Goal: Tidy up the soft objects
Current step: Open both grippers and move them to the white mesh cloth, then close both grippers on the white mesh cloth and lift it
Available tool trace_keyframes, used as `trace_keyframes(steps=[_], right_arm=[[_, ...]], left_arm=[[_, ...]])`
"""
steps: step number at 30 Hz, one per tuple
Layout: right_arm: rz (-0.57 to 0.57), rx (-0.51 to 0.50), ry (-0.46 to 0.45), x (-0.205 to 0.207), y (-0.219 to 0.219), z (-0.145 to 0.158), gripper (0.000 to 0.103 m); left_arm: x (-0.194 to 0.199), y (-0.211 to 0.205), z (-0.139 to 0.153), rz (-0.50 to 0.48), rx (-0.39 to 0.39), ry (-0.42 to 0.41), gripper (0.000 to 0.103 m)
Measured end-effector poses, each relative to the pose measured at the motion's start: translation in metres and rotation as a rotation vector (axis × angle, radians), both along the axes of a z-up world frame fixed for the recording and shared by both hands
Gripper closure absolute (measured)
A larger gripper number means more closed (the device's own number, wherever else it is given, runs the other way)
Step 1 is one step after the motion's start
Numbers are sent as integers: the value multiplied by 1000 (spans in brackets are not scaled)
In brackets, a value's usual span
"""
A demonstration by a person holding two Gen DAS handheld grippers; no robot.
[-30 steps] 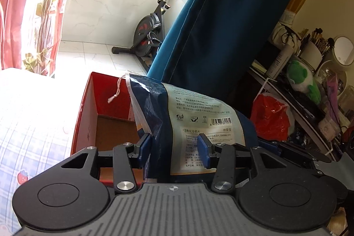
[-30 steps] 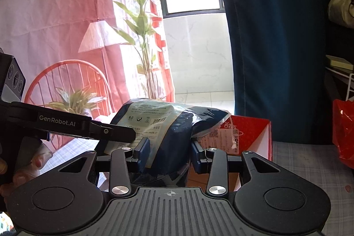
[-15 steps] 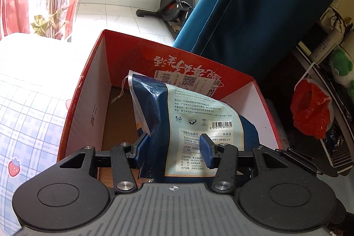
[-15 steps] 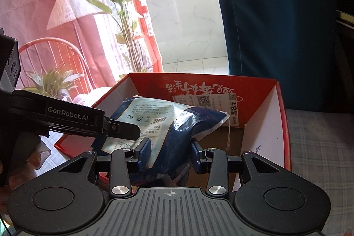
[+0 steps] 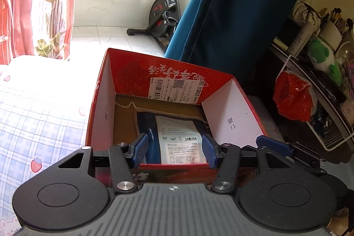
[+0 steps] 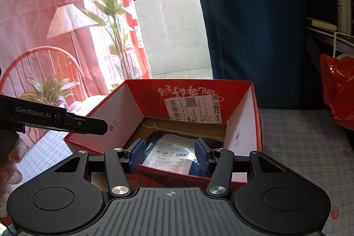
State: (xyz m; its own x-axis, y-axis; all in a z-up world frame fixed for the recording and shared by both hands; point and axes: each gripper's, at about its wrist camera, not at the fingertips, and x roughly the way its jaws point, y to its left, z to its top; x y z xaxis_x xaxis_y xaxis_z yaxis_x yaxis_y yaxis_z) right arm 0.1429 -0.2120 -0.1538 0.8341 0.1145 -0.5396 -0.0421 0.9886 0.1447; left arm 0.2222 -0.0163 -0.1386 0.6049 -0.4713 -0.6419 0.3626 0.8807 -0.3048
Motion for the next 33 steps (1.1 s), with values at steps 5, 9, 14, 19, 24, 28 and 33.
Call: trace_keyframes(steps=[5,9,14,19,24,28,33], right_arm=[[19,27,-19,-34,9,6,54],[41,-14,-17,-60,22,3,50],[38,-17,-21,-92,30,1,45],[19,-19,-35,-119,32,-1,39],[-22,-6,-8,-142,26,-16,37],[-21,17,30,-152,25,-31,33],[-13,23,57,-153,26,-43,32]], left_arm=[[-40,7,1,-36,45,-49,39],[-64,14,-7,-54,53,-53,34],[-87,29,-17,-27,54,-44,32],[-116,39,-18,19,95,-104,28],[-139,45,-21,93,103,-178,27],[-150,47,-31,145,96,-183,23],[-147,49,-36,152,90,-161,23]])
